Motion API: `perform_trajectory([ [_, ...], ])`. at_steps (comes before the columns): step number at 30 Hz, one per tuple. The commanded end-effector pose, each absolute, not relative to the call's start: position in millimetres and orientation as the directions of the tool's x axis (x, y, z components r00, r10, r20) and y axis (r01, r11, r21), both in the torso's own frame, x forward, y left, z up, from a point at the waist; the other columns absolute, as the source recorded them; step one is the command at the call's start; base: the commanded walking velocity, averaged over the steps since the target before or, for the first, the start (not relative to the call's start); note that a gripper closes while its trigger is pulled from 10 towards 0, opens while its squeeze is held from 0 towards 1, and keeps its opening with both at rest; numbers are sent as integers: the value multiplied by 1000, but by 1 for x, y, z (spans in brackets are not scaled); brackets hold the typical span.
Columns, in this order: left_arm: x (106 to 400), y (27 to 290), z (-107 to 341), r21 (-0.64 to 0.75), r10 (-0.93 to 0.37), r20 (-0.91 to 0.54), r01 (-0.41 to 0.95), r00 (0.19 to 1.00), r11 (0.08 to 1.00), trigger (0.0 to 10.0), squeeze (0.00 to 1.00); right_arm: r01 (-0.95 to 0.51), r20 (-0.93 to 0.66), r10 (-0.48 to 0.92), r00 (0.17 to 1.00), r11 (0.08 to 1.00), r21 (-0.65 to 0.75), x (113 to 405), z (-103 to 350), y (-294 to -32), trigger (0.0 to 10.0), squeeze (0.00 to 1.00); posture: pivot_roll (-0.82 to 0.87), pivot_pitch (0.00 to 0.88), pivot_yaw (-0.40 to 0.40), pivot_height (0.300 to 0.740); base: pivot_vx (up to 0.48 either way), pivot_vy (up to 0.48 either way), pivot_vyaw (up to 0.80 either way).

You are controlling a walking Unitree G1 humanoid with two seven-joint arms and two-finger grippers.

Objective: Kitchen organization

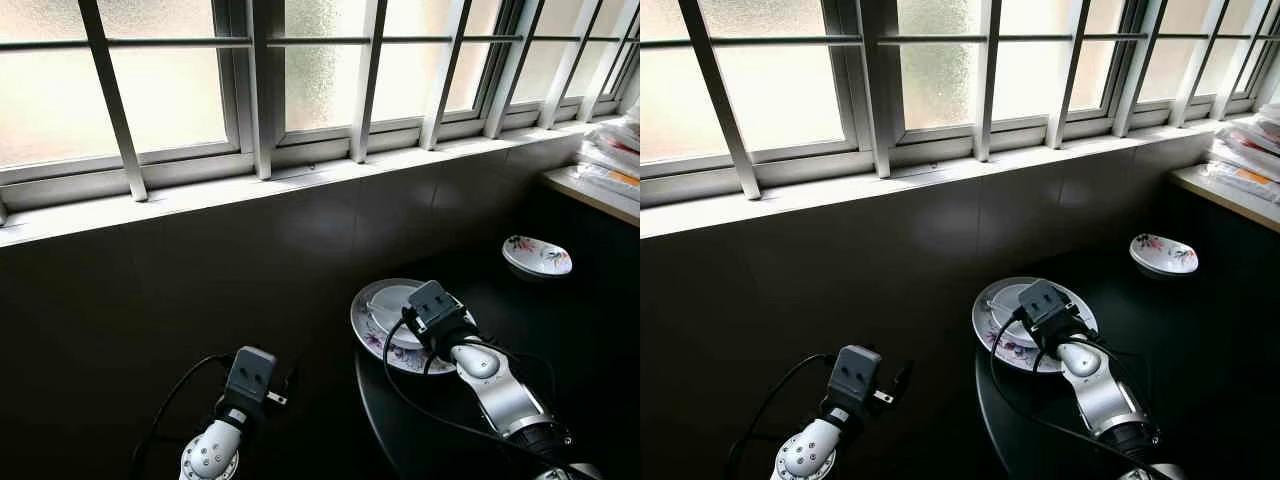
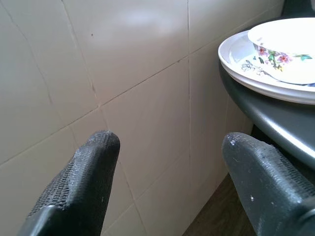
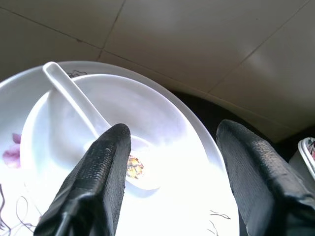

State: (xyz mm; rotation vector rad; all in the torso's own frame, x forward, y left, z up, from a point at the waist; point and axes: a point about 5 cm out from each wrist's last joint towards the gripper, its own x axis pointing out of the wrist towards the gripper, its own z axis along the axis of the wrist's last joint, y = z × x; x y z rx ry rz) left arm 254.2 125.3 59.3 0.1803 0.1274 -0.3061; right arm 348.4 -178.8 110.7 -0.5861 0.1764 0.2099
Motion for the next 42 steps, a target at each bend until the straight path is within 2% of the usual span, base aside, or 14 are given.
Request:
perform_trajectory([
  [1,256,125,60,151,-289,-149,311,945,938,10000,0,-253,-244,143,959,819,-515,355,117,-186,10000,0,-44,0,-47,736,0,0,0],
  [9,258,125,60,149,-291,-151,312,945,938,10000,0,-369,-313,253,915,839,-400,364,122,-191,10000,0,-43,0,-48,736,0,0,0],
  [12,259,124,60,149,-292,-151,314,944,938,10000,0,-408,-332,281,901,808,-425,371,125,-196,10000,0,-41,0,-46,736,0,0,0],
  [18,260,124,60,149,-290,-151,312,945,938,10000,0,-433,-382,282,880,806,-403,376,126,-204,10000,0,-29,0,-51,736,0,0,0],
  [27,261,123,59,149,-286,-150,308,946,940,10000,0,-553,-447,373,813,734,-394,374,120,-199,10000,0,-14,0,-62,736,0,0,0],
  [38,259,124,59,150,-282,-153,304,947,941,10000,0,-570,-494,353,795,712,-410,370,107,-198,10000,0,-2,0,-62,736,0,0,0],
  [42,259,123,58,149,-282,-156,305,947,940,10000,0,-544,-510,315,800,739,-398,368,100,-200,10000,0,10,0,-64,736,0,0,0],
])
